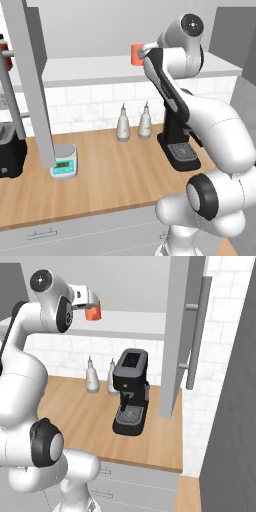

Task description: Gather all objects into one cabinet and sort the glasses and bowls to opposite sides.

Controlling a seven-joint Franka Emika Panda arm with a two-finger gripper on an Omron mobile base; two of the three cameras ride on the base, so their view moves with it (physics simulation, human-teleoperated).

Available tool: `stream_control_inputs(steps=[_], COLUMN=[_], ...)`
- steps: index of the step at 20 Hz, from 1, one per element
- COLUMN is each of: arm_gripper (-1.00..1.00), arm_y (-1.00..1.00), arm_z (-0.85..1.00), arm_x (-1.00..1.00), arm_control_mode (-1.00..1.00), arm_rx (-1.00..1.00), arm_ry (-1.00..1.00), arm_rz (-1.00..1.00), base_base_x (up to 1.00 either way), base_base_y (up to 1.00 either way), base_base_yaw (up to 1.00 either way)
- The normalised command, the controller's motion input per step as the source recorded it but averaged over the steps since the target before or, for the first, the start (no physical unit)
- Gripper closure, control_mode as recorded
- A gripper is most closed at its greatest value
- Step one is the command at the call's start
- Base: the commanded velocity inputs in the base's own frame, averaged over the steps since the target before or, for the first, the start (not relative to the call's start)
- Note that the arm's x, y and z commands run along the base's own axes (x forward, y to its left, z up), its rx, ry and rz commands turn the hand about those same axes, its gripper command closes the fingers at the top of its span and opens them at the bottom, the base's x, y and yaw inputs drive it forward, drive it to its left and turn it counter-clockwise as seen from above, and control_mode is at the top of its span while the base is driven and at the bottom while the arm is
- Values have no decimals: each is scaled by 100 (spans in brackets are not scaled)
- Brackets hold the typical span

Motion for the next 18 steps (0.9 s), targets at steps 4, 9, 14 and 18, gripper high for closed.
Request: stream_control_inputs(steps=[4, 9, 14, 18], arm_gripper=[-100, -100, -100, -100], arm_y=[-7, 0, 0, 0], arm_z=[0, 0, 0, 0], arm_x=[16, 42, 56, 54], arm_control_mode=[-100, -100, -100, -100], arm_rx=[1, 0, 2, 1], arm_ry=[-2, 0, 0, 0], arm_rz=[0, 0, 0, 0], base_base_x=[0, 0, 0, 0], base_base_y=[0, 0, 0, 0], base_base_yaw=[0, 0, 0, 0])
